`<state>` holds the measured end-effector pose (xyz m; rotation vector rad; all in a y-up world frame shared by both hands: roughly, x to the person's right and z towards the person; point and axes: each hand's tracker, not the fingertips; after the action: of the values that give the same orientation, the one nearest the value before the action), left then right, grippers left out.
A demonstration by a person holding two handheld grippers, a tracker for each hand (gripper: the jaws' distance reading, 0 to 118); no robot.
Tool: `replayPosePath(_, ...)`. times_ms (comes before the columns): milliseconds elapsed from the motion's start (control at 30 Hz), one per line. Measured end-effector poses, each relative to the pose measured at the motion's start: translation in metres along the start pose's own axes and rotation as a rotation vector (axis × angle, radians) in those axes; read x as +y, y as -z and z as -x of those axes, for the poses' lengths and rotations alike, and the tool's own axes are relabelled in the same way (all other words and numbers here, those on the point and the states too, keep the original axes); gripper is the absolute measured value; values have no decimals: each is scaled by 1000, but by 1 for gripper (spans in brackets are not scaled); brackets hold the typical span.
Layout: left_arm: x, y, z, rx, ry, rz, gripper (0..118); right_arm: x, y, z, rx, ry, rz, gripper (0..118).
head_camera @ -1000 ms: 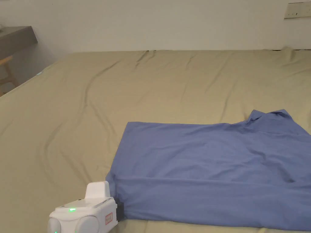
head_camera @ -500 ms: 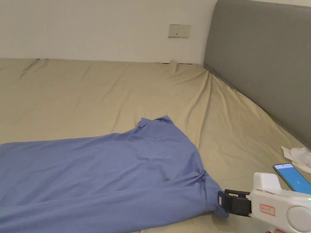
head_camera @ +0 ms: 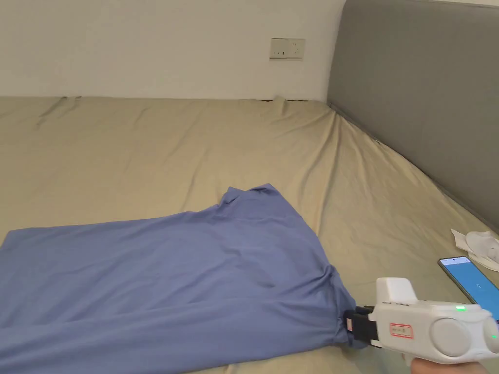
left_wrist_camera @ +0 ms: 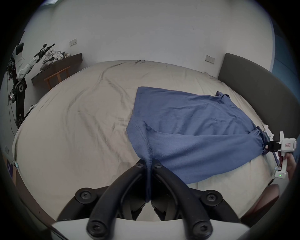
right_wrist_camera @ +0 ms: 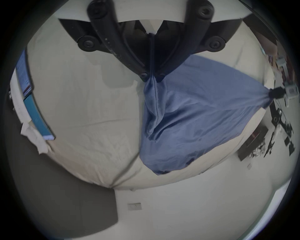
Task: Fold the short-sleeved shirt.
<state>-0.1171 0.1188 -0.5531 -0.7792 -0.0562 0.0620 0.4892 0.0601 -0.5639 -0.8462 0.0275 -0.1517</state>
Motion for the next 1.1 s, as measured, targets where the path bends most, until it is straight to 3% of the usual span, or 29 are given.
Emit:
replayPosePath(67, 3, -14, 3, -30, 28, -7, 3, -2, -27, 1, 39, -11, -46, 5)
replayPosePath(167, 1, -43, 3, -69, 83, -6, 3, -8, -63, 1, 24, -47, -60, 5)
replayPosePath(333, -23, -80, 16, -129, 113, 64, 3, -40, -115, -3, 6, -164, 10, 5)
replayPosePath(433, -48, -73, 22, -167, 92, 187, 3, -66, -111, 1, -41, -262, 131, 5)
replayPosePath(600, -81, -35, 21, -103, 58, 324, 3, -92, -84, 5, -81, -272, 198, 7)
replayPosePath(633, -83, -33, 21, -110, 45, 327, 11, -91, -84, 6, -86, -269, 195, 14)
replayPosePath(667, -83, -32, 19, -96, 47, 339, 34, -90, -86, 6, -94, -256, 188, 30)
replayPosePath(700, -84, -33, 17, -49, 86, 341, 68, -89, -90, 6, -110, -248, 171, 58)
replayPosePath(733, -84, -38, 16, -4, 135, 299, 105, -86, -95, 2, -146, -240, 145, 96)
replayPosePath(767, -81, -46, 17, -5, 127, 261, 116, -83, -102, 2, -159, -233, 116, 110)
replayPosePath(900, -48, -99, 17, -40, 34, 19, 110, -61, -158, 25, -120, -192, -130, 103)
replayPosePath(933, -38, -114, 11, -37, 32, -92, 95, -54, -170, 35, -140, -199, -216, 85)
replayPosePath(1033, -10, -145, -5, -80, 14, -302, 69, -31, -189, 61, -101, -192, -407, 64)
replayPosePath(1067, 0, -146, -11, -79, 9, -324, 28, -22, -188, 68, -76, -181, -434, 36)
replayPosePath(1100, 6, -142, -18, -56, 23, -353, 0, -15, -184, 75, -72, -165, -464, 10)
